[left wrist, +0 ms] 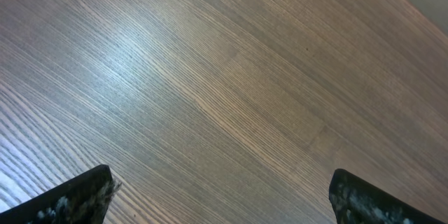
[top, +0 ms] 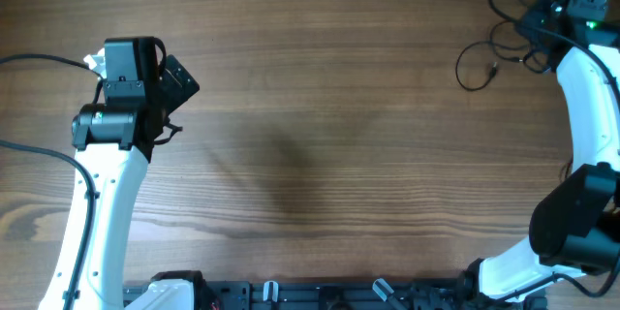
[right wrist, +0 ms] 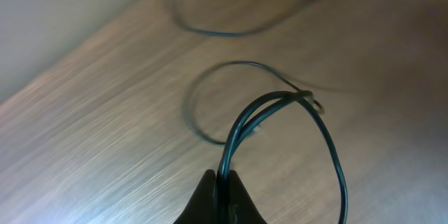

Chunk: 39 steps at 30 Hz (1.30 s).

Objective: Untangle cables

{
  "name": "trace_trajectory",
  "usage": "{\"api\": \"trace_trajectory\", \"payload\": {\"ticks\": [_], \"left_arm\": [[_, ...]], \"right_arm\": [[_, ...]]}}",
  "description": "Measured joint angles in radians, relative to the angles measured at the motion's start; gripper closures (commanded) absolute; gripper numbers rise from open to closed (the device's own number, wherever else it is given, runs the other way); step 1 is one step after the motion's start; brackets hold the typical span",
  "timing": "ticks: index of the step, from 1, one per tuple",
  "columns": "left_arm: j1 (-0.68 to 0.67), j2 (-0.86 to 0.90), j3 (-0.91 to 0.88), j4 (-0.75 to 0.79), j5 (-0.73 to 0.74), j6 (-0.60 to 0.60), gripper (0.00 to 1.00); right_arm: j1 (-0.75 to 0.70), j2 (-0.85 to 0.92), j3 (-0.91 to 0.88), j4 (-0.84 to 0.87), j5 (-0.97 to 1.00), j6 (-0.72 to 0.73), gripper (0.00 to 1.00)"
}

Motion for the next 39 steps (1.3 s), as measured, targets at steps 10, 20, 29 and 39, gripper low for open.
{"api": "trace_trajectory", "payload": {"ticks": [10,20,29,39], "left_arm": [[0.000,0.000,0.000,0.000,0.000,0.000,0.00],[0.000,0.000,0.000,0.001,0.000,0.000,0.00],[0.000,0.000,0.000,0.000,0.000,0.000,0.00],[0.000,0.000,0.000,0.000,0.000,0.000,0.00]], "right_arm": [[0.000,0.214,-0.124,0.145,0.147,0.185,0.00],[-0.007,0.176,-0.126,0.286,0.068,0.131,0.63],[-0.179,0.214,-0.108,0.432,-0.057,-0.133,0.96],[-0.188,0.516,0.086,0.376,-0.067,-0.237,0.96]]}}
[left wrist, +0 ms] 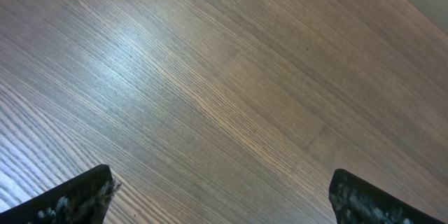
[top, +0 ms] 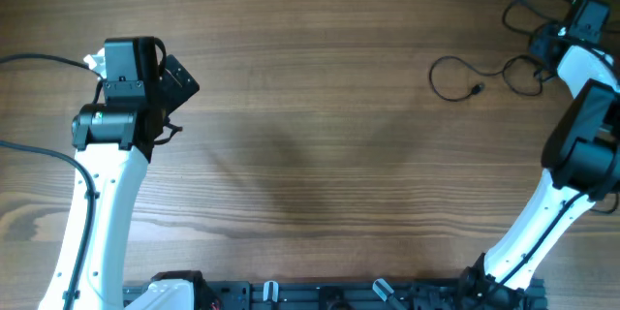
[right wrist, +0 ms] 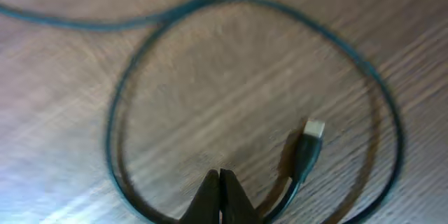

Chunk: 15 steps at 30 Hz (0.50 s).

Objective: Untangle cables

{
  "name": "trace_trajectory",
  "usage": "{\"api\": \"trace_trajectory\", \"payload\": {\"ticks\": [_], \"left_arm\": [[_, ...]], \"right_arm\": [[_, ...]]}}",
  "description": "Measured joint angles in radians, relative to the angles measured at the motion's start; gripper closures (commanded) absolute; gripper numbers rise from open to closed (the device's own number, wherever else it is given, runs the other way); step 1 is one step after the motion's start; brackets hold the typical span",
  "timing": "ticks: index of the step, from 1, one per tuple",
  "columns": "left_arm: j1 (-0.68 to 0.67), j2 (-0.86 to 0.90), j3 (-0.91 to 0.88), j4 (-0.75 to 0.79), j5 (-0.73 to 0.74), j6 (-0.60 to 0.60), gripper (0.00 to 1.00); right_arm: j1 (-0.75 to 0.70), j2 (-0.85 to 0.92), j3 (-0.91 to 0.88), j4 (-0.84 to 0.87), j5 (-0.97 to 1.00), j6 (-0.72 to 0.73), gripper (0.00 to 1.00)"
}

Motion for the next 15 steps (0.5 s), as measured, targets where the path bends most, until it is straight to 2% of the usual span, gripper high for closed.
{"api": "trace_trajectory", "payload": {"ticks": [4,8,15], "left_arm": [[0.000,0.000,0.000,0.000,0.000,0.000,0.00],[0.000,0.000,0.000,0.000,0.000,0.000,0.00],[0.000,0.000,0.000,0.002,0.000,0.000,0.00]], "right_arm": [[0.000,0.007,0.022,-0.069,0.003,0.000,0.96],[-0.006,-0.005,0.057,-0.237,-0.072,0.007,0.96],[-0.005,-0.039,0.046,-0.311,-0.117,0.072,0.96]]}}
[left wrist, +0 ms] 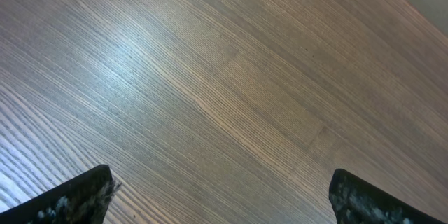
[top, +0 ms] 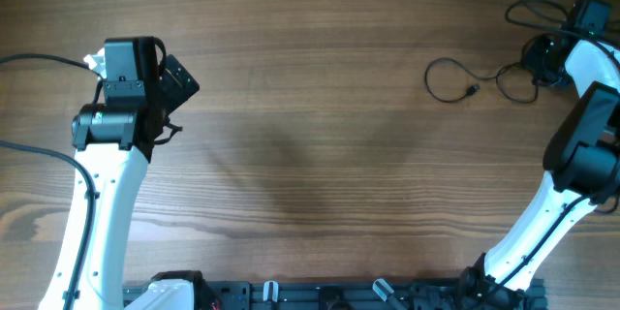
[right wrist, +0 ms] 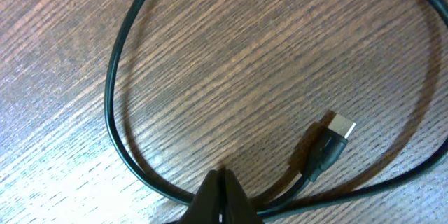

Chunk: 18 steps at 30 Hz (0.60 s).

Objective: Untangle cables

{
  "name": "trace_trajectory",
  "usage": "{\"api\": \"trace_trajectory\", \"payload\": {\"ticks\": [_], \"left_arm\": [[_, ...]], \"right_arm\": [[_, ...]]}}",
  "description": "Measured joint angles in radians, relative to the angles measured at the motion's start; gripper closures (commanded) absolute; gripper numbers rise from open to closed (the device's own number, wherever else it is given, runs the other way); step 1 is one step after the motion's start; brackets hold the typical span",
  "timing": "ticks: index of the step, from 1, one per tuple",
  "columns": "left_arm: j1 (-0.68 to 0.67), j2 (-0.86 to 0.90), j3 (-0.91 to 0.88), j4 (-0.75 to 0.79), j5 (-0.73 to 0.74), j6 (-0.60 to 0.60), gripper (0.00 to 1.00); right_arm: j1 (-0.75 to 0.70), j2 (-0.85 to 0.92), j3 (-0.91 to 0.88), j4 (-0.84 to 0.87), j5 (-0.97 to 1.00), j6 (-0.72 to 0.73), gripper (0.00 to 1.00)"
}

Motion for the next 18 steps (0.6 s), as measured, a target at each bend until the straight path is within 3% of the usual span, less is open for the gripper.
{"api": "trace_trajectory", "payload": {"ticks": [4,7,8,11,12,15,18], "left_arm": [[0.000,0.000,0.000,0.001,0.000,0.000,0.00],[0.000,0.000,0.000,0.001,0.000,0.000,0.00],[0.000,0.000,0.000,0.001,0.000,0.000,0.00],[0.000,0.000,0.000,0.001,0.000,0.000,0.00],[0.000,0.000,0.000,0.002,0.000,0.000,0.00],[0.000,0.000,0.000,0.002,0.000,0.000,0.00],[0.000,0.000,0.000,0.002,0.000,0.000,0.00]], "right_arm": [[0.000,-0.152,-0.013,0.051,-0.007,-0.007,0.96],[0.004,-0.454,-0.006,0.167,-0.044,-0.031,0.96],[0.008,-0.538,-0.001,0.216,-0.105,-0.031,0.88],[0.054,-0.682,0.013,0.278,-0.294,-0.018,0.80],[0.070,-0.688,0.014,0.270,-0.315,-0.018,0.74],[0.175,-0.690,-0.024,0.188,-0.375,-0.008,0.01],[0.246,-0.739,-0.148,0.216,-0.385,-0.005,0.00]]}}
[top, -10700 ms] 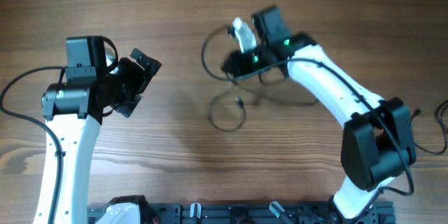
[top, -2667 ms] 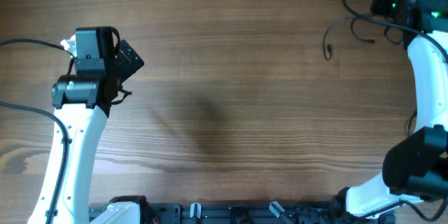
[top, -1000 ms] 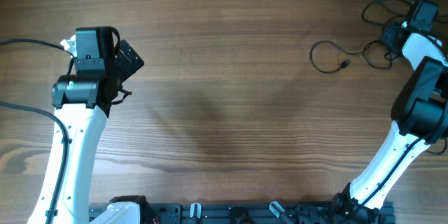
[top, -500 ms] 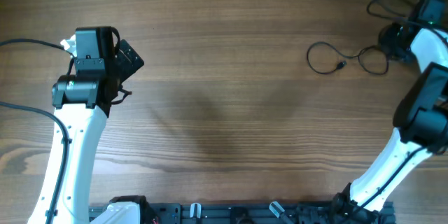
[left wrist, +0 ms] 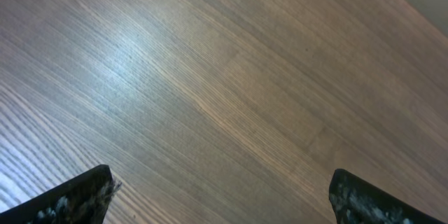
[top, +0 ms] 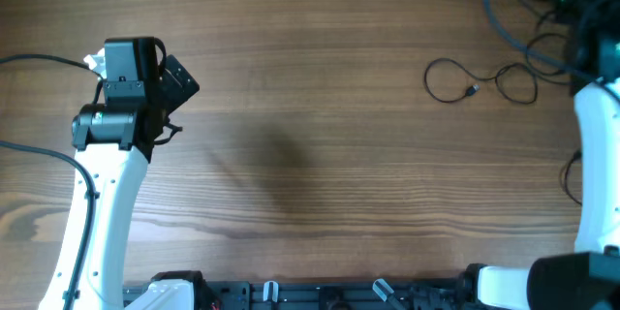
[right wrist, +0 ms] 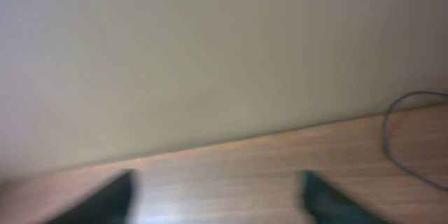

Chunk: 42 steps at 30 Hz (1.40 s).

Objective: Untangle cables

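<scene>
A thin black cable [top: 441, 82] lies on the wooden table at the right, curled in a loop with its plug [top: 472, 88] inside, and it trails right towards more tangled cable [top: 547, 48]. My right gripper [right wrist: 220, 197] is open and empty; it faces the table's far edge and the wall, with a bit of cable [right wrist: 399, 129] at the right of its blurred view. In the overhead view it is at the top right corner. My left gripper [left wrist: 220, 197] is open over bare wood, far from the cables, at the left [top: 180, 81].
A thicker dark cable [top: 490, 12] curves down from the top edge near the right arm [top: 593, 107]. The table's far edge [right wrist: 231, 142] meets a pale wall. A black cable [top: 39, 58] runs off the left arm.
My right gripper was shut low at the thin cable by its plug; now it is open, empty, and faces the far edge and wall. The loop lies where it was. Left arm unchanged.
First my right gripper was shut on a doubled strand of cable, held above the table at the far right. Then it was shut low on the table with the loop and plug farther left. Now the cable lies free and the gripper is open.
</scene>
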{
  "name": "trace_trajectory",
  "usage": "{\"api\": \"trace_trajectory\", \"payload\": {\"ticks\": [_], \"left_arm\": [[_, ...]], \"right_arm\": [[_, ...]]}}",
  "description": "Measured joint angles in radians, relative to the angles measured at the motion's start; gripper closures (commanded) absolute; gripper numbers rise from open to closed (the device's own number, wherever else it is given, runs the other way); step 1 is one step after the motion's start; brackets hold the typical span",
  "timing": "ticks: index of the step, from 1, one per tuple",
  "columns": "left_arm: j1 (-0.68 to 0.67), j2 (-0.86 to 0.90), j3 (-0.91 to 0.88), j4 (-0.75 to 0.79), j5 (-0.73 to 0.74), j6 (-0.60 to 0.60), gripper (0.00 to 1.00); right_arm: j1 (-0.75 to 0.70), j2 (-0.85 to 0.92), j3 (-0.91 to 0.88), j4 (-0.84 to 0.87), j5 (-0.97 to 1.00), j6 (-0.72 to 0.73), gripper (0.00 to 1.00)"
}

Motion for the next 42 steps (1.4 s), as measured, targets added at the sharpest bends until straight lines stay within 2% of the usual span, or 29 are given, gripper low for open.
{"api": "trace_trajectory", "payload": {"ticks": [4,8,11,15,22,28,32,35,42], "left_arm": [[0.000,0.000,0.000,0.000,0.000,0.000,0.00],[0.000,0.000,0.000,0.000,0.000,0.000,0.00],[0.000,0.000,0.000,0.000,0.000,0.000,0.00],[0.000,0.001,0.000,-0.001,0.000,0.000,0.00],[0.000,0.001,0.000,0.000,0.000,0.000,0.00],[0.000,0.001,0.000,-0.001,0.000,0.000,0.00],[0.000,0.001,0.000,-0.001,0.000,0.000,0.00],[0.000,0.001,0.000,0.000,0.000,0.000,0.00],[0.000,0.001,0.000,-0.001,0.000,0.000,0.00]], "right_arm": [[0.089,-0.215,-0.233,0.117,0.022,0.002,0.00],[0.091,-0.505,-0.393,0.133,0.051,0.002,0.00],[0.091,-0.727,-0.476,0.118,0.057,0.002,0.00],[0.091,-0.993,-0.494,0.085,0.057,0.002,0.00],[0.091,-1.036,-0.501,0.207,0.072,0.002,0.00],[0.091,-1.046,-0.502,0.205,0.010,0.002,0.00],[0.091,-1.223,-0.502,0.129,-0.015,0.002,0.00],[0.091,-1.374,-0.500,0.001,0.016,0.002,0.00],[0.111,-1.498,-0.502,-0.035,0.095,0.002,0.00]]}}
